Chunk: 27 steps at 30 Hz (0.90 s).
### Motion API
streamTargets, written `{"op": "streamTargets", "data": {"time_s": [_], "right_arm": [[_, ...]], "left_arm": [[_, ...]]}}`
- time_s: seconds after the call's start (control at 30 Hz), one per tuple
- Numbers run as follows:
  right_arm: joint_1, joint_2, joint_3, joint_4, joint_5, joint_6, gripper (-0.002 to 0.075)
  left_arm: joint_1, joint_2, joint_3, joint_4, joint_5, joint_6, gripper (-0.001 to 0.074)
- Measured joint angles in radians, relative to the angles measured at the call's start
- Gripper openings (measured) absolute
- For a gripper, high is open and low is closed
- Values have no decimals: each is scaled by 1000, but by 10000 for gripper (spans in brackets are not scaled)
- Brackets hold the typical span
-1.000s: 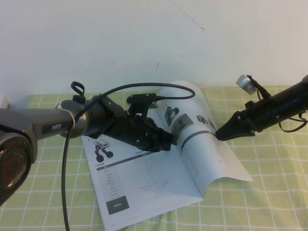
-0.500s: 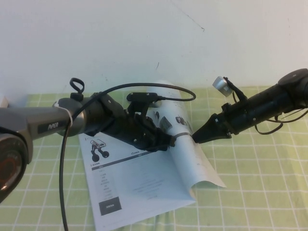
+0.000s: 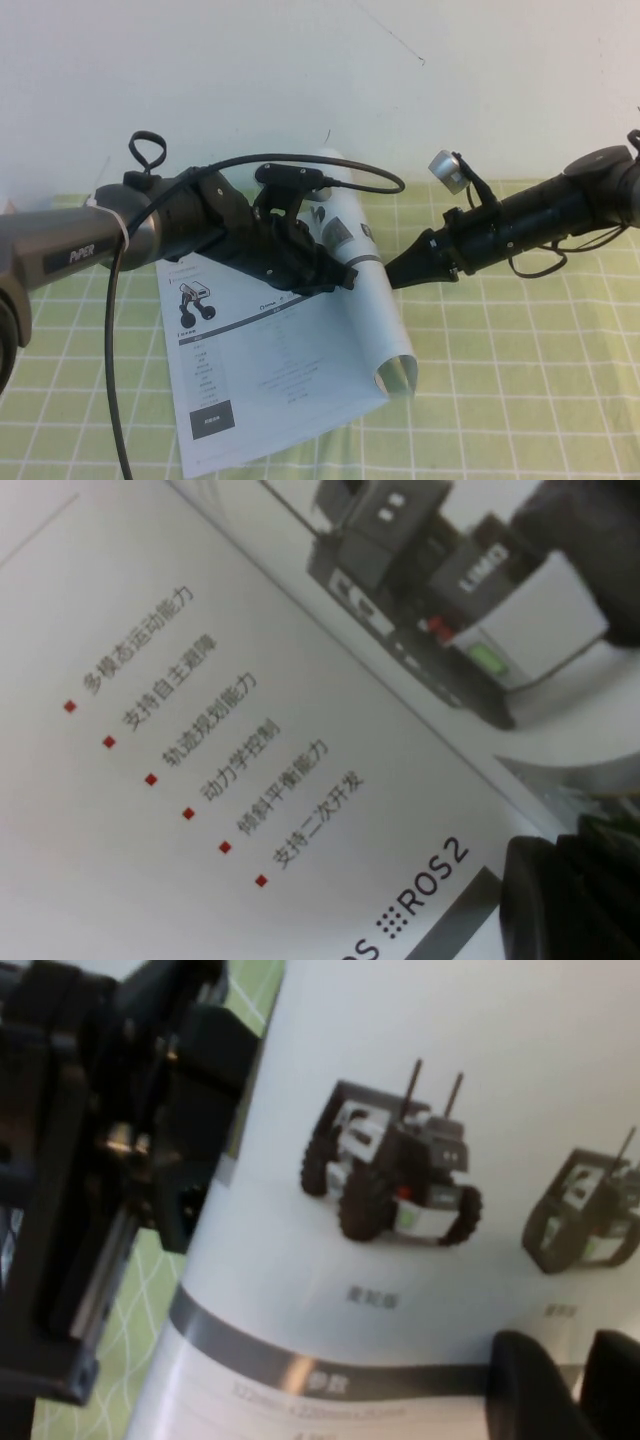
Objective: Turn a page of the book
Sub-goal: Open the closed book
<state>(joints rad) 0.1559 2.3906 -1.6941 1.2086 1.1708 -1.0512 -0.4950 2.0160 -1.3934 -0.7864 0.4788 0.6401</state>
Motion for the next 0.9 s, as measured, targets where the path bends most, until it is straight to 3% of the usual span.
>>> {"op": "streamTargets", "data": {"time_s": [0.37,0.7,0.9], "right_arm": [[48,8,0,142,-12,-65,135],[54,8,0,216,-17,-80,134],[54,-24,0,225,-17,-82,134]], "left_arm": [[2,0,0,17,-1,-9,-2],[2,-3,0,277,45,-203,-2],[3,-3,0,306,59,-250,-2]]}}
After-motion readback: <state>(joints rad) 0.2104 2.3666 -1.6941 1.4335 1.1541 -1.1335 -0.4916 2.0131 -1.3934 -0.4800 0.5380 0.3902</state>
